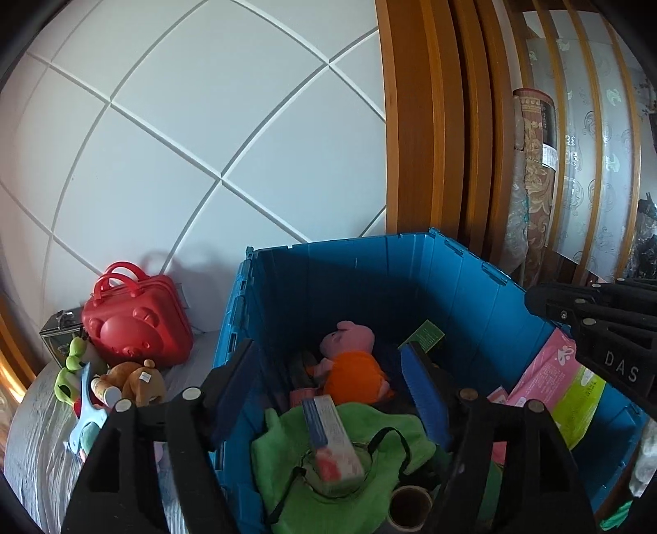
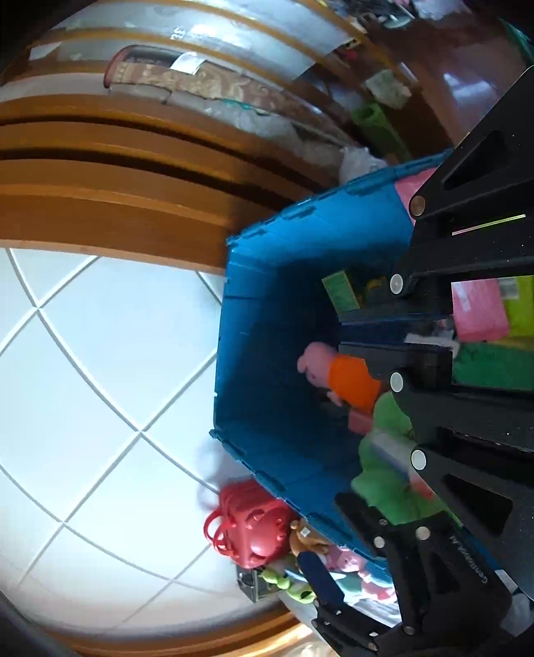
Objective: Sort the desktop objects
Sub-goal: 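Carry the cream box and blue brush into the blue crate and release both, then move both grippers back over the pile on the bed, then grasp the green-hat pig plush with the left gripper while the right grasps the blue-shirt pig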
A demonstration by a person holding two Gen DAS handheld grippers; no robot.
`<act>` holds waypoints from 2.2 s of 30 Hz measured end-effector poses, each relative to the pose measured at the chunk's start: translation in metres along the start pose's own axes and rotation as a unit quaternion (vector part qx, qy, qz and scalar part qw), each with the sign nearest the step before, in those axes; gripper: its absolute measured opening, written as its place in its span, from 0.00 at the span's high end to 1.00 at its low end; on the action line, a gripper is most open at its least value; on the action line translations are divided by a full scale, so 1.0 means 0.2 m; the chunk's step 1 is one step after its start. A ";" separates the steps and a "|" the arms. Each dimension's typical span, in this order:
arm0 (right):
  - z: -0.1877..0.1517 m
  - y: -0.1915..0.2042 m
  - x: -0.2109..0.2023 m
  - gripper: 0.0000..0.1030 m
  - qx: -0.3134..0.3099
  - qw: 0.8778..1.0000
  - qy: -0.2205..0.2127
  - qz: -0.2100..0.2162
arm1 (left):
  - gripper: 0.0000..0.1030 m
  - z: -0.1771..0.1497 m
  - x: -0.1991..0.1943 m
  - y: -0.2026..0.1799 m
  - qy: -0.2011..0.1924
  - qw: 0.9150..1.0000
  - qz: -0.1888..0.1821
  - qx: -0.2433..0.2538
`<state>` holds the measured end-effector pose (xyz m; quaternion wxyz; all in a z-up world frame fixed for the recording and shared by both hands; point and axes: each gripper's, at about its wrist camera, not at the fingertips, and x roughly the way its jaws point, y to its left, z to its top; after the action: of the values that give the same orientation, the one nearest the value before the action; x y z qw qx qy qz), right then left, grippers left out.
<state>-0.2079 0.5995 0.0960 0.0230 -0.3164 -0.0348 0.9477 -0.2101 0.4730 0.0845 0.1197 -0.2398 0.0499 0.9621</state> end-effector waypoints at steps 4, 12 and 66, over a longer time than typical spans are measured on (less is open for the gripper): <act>-0.01 -0.02 -0.02 0.88 0.005 1.000 -0.005 -0.007 | 0.31 -0.01 0.00 0.01 0.001 1.000 -0.005 -0.005; -0.10 0.02 -0.11 0.19 -0.004 0.999 -0.030 -0.030 | 0.30 -0.06 -0.14 0.05 -0.016 1.000 -0.013 -0.006; -0.53 2.14 0.82 0.00 -0.034 0.968 0.196 0.153 | 0.30 -1.28 0.07 2.48 0.223 0.947 0.142 -0.183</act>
<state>-0.2847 0.1886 -0.1220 -0.1270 -0.4984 -0.0129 0.8575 -0.2336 -0.0420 -0.1288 -0.0787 -0.4566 -0.0684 0.8835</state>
